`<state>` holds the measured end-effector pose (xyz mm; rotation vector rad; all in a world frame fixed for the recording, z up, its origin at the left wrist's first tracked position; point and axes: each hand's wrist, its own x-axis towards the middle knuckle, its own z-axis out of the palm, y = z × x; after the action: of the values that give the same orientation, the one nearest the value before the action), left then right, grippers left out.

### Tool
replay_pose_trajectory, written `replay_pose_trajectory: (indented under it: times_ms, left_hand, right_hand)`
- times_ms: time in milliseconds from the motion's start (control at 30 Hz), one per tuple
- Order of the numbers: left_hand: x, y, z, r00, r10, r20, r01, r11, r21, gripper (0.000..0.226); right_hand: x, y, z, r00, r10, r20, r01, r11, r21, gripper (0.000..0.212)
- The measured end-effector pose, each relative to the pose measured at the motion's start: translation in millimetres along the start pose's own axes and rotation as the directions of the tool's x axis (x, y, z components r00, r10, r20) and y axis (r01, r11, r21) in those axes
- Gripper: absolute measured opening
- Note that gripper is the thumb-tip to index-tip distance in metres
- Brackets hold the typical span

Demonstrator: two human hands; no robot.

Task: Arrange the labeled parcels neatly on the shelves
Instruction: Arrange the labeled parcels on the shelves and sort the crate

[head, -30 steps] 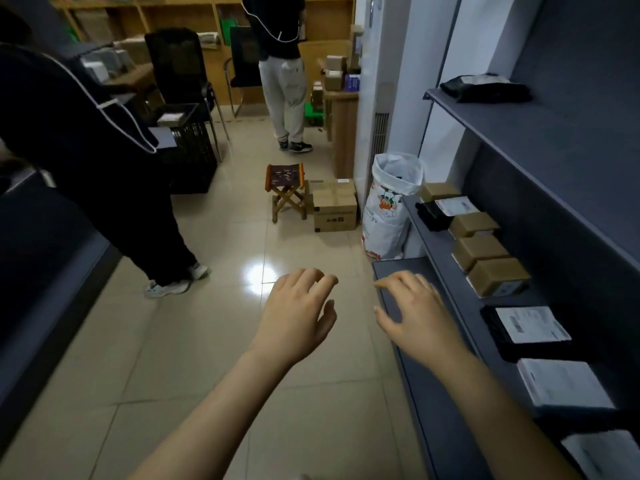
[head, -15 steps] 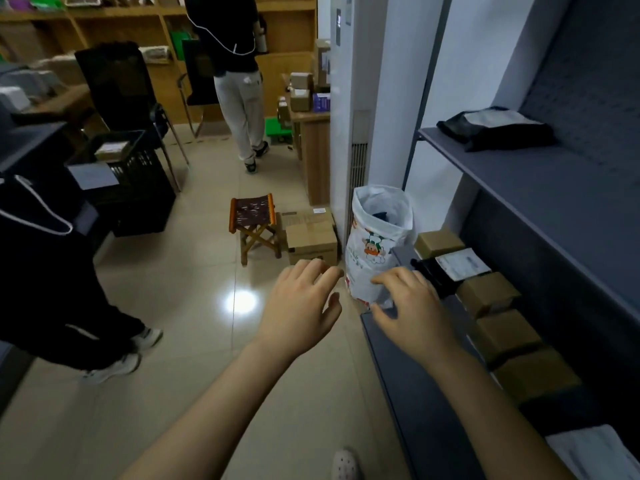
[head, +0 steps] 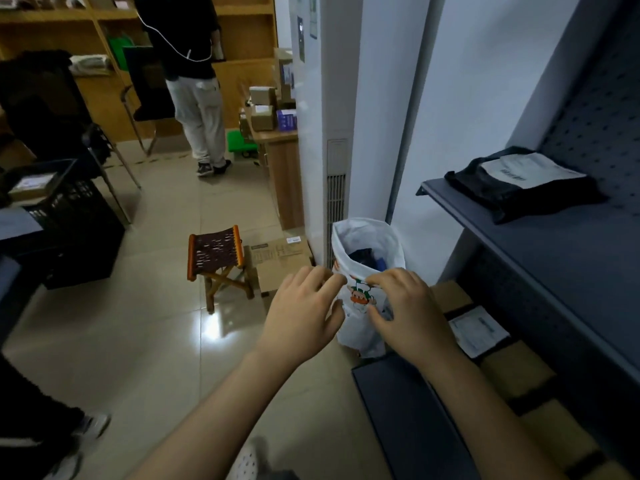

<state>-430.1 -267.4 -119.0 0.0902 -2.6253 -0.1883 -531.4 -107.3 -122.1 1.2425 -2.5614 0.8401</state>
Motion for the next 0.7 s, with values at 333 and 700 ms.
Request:
replay_pose_trajectory:
  times_ms: [333,700]
  left_hand:
    - [109.3,-103.3,68.3,0.938,0.318,0.137,-0.291,0.938,-0.187,0.033]
    - [166.9,-84.0,148.0,0.689,0.705,0.167,-0.587,0.679,-0.442,0.024]
  right_hand:
    - [69.6,24.6,65.0,0.9,0.424,-0.098,-0.427,0.904,-0.014,0.039]
    - [32.1,23.6,75.1,0.584,0.766,-0.269,-0.801,0.597,-0.038,0.037]
